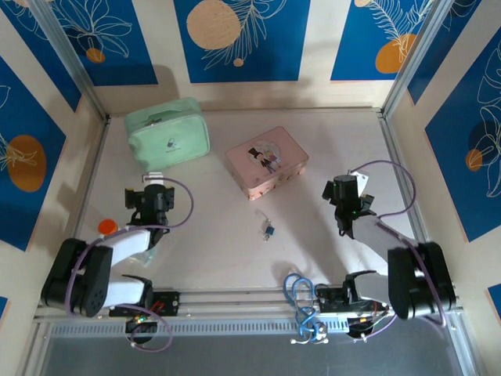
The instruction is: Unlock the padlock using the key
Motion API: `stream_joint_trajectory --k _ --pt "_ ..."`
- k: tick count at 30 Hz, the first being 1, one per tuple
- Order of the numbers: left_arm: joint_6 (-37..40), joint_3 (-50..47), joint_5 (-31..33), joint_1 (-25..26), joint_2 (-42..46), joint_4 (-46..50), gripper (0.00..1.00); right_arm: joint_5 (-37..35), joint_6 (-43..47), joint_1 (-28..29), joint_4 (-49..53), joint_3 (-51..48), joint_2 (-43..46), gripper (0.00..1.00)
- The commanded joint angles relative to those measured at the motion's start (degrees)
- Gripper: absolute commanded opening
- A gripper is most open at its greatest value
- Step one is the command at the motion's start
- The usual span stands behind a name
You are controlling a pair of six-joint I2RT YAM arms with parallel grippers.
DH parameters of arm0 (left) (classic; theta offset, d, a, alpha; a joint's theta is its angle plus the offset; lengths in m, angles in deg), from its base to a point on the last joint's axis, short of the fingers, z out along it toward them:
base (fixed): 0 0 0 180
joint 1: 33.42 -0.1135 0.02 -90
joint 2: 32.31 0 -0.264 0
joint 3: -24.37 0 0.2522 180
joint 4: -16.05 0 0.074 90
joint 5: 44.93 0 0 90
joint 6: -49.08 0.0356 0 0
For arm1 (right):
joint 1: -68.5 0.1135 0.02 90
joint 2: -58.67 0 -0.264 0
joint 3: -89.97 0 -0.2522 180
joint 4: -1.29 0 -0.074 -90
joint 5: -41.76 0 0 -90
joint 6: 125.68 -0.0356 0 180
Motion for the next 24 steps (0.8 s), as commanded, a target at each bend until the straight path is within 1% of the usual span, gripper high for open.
stream_joint_trajectory --k 1,2,3,4,5,6,7,8,9,10,11,12,13,14,15,16,17,18,19,24 --pt "-0.04 1.78 -10.01 -3.88 -3.18 -9.25 0.99 6.41 9.93 -0.13 -25.26 -3.1 -3.17 0.99" --pt "0.2 1.35 -12.15 -5.11 -4.25 -12.56 0.99 10.24 12.56 -0.6 -27.21 -3.43 -3.92 0.99" --pt "-1.01 3.03 -16.36 -6.95 -4.67 -9.72 0.99 12.2 14.06 -1.16 -27.15 -2.47 -5.06 0.99" --pt "-1.85 4.82 -20.75 -8.76 -5.46 -6.46 0.99 14.33 15.86 -2.09 -29.59 -2.16 -6.58 0.99" --pt "-2.04 6.32 -23.5 -9.79 -6.74 -5.54 0.99 17.64 16.84 -3.25 -33.88 -3.12 -7.97 0.99" --pt "-2.44 8.44 -26.34 -10.62 -7.92 -2.41 0.99 24.23 15.85 -6.02 -35.82 -3.95 -10.01 0.99" --pt "-2.44 9.79 -28.53 -11.08 -9.32 -1.42 0.99 28.89 14.54 -8.4 -40.75 -5.37 -12.88 0.99" --pt "-2.22 11.05 -29.62 -11.2 -10.04 0.44 0.99 31.25 13.84 -9.64 -47.6 -7.14 -15.58 0.99" --pt "-1.86 11.44 -31.43 -11.2 -10.6 0.13 1.0 33.74 13.29 -10.58 -49.74 -7.99 -16.09 0.99" --pt "-2.01 10.5 -33.32 -11.21 -10.65 -1.52 1.0 35.55 13.98 -10.94 -42.39 -6.38 -13.82 0.99" --pt "-1.33 6.9 -35.09 -11.09 -11.74 -9.69 0.99 36.01 14.3 -10.96 -40.5 -4.73 -14.44 0.99" --pt "0.01 2.63 -36.26 -10.32 -13.11 -18.93 1.0 35.23 13.74 -10.71 -41.37 -3.92 -15.81 0.99" --pt "0.29 -0.75 -34.05 -9.5 -14.83 -27.73 0.99 34.28 14.11 -10.42 -37.52 -2.88 -14.78 0.99" --pt "-0.48 -1.63 -30.99 -9.1 -15.15 -30.04 0.99 33.62 14.28 -10.1 -36.53 -2.57 -14.51 0.99" --pt "-2.06 -1.02 -27.84 -9.21 -14.07 -26.7 0.99 32.12 14.6 -9.39 -38.44 -2.69 -15.44 0.99" --pt "-2.13 -0.86 -26.69 -9.18 -14.39 -27.02 0.99 30.9 15.12 -8.75 -36.65 -2.33 -14.86 0.99" --pt "-2.02 -1.16 -26.75 -9.17 -14.71 -28.18 0.99 30.53 15.25 -8.5 -36.32 -2.06 -14.99 0.99" --pt "-2.12 -1.03 -26.76 -9.17 -14.25 -27.13 0.99 30.52 15.25 -8.52 -37.5 -2.34 -15.24 0.99" --pt "-2.02 -1.0 -26.53 -9.13 -14.46 -27.56 0.99 30.64 15.19 -8.55 -36.17 -2.07 -14.87 0.99" --pt "-1.89 -1.09 -26.44 -9.0 -14.36 -27.49 0.99 30.73 15.21 -8.57 -36.47 -2.09 -15.03 0.99"
